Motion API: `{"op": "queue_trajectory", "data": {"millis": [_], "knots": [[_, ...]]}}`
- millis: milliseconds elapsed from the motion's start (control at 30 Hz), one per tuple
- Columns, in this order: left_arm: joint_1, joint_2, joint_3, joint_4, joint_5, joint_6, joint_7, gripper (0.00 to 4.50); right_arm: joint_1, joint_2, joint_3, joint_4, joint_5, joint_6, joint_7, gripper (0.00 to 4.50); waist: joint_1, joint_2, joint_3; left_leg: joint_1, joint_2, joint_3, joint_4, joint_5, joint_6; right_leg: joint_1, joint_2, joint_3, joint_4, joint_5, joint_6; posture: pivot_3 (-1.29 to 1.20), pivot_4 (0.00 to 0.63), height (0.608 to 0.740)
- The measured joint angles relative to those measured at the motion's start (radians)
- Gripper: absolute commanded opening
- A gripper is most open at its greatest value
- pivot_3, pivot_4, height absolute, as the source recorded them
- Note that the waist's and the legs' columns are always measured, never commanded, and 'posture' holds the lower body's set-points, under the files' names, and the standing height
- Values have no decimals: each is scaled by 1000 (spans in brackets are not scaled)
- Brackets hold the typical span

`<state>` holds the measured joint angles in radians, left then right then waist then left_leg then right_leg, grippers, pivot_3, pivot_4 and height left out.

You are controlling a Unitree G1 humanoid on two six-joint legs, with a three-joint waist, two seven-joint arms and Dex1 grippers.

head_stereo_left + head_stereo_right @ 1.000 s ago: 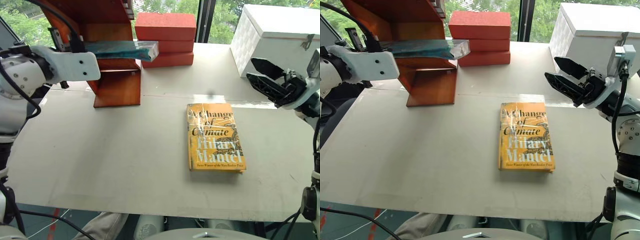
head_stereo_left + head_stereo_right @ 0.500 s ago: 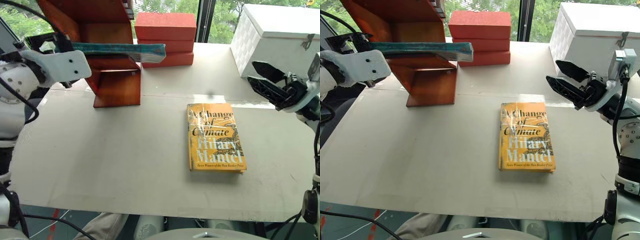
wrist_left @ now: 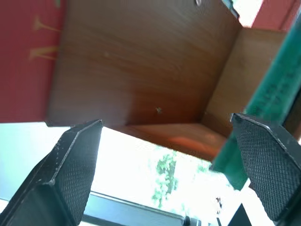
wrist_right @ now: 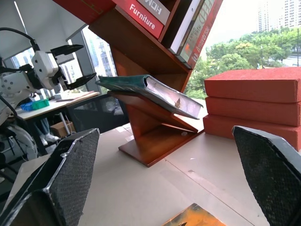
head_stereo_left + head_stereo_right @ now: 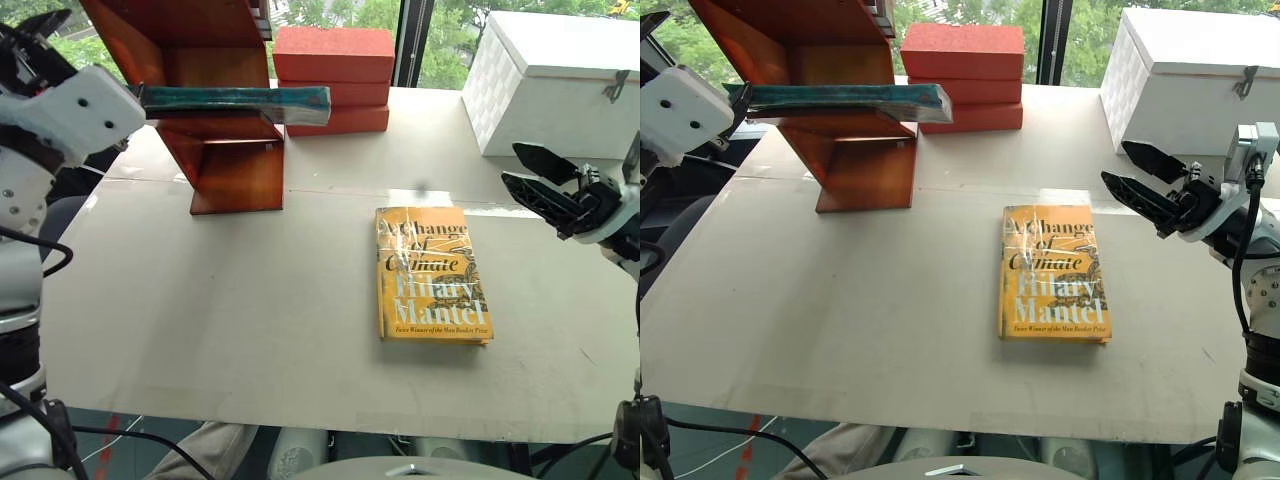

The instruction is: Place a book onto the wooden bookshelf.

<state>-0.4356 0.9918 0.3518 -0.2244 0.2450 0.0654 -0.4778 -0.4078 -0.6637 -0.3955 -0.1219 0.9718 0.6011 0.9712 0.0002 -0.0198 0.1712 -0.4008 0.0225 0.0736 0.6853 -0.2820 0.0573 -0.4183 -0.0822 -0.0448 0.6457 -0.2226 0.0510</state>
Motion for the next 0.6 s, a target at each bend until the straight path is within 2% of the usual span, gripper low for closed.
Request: {"op": "queue_trajectory", "data": {"millis": [133, 267, 300, 367, 433, 467, 567, 600], "knots": [[53, -107, -13, -72, -120, -17, -31, 4465, 11, -2, -16, -20, 0, -3, -5, 4500, 4, 0, 0, 0, 0, 0, 0, 0, 0, 0, -1, 0, 0, 0, 0, 0, 150, 718], [134, -256, -54, -109, -236, -35, -49, 4465, 38, -5, -32, -34, 0, -9, -19, 4500, 8, 0, 0, 1, 0, 0, 1, 0, 0, 1, -2, 0, 0, 0, 0, 0, 150, 718], [145, -304, -73, -113, -270, -36, -49, 3923, 45, -6, -40, -37, 0, -14, -21, 4500, 11, 0, 0, 1, 0, 0, 1, 0, 0, 2, -2, 0, 0, 0, 0, 0, 150, 718], [156, -422, -131, -116, -328, -32, -37, 3246, 53, -6, -50, -49, 0, -17, -28, 4500, 16, 0, 0, 1, -1, -1, 2, 0, 0, 3, -2, -1, 1, 0, 0, 0, 150, 718], [132, -525, -197, -79, -344, -34, -14, 2180, 60, -7, -56, -62, 1, -20, -37, 4500, 20, 0, -1, 2, -1, -3, 3, 0, 0, 5, -2, -2, 1, 0, 0, 0, 150, 718], [110, -573, -239, -43, -344, -38, -3, 1822, 61, -6, -53, -67, 1, -20, -40, 4500, 22, -1, -1, 2, -2, -3, 4, 0, 0, 6, -2, -3, 1, 0, 0, 0, 150, 718], [45, -666, -336, 96, -358, -69, -40, 674, 77, -7, -58, -79, 1, -22, -47, 4500, 20, 0, -1, 3, -2, -2, 4, 0, 1, 7, -1, -2, 0, 0, 0, 0, 150, 718], [27, -692, -366, 147, -361, -84, -59, 157, 79, -7, -58, -80, 1, -23, -50, 4500, 18, 0, -1, 3, -2, -2, 5, 0, 1, 7, -1, -2, 0, 1, 0, 0, 150, 718]]}}
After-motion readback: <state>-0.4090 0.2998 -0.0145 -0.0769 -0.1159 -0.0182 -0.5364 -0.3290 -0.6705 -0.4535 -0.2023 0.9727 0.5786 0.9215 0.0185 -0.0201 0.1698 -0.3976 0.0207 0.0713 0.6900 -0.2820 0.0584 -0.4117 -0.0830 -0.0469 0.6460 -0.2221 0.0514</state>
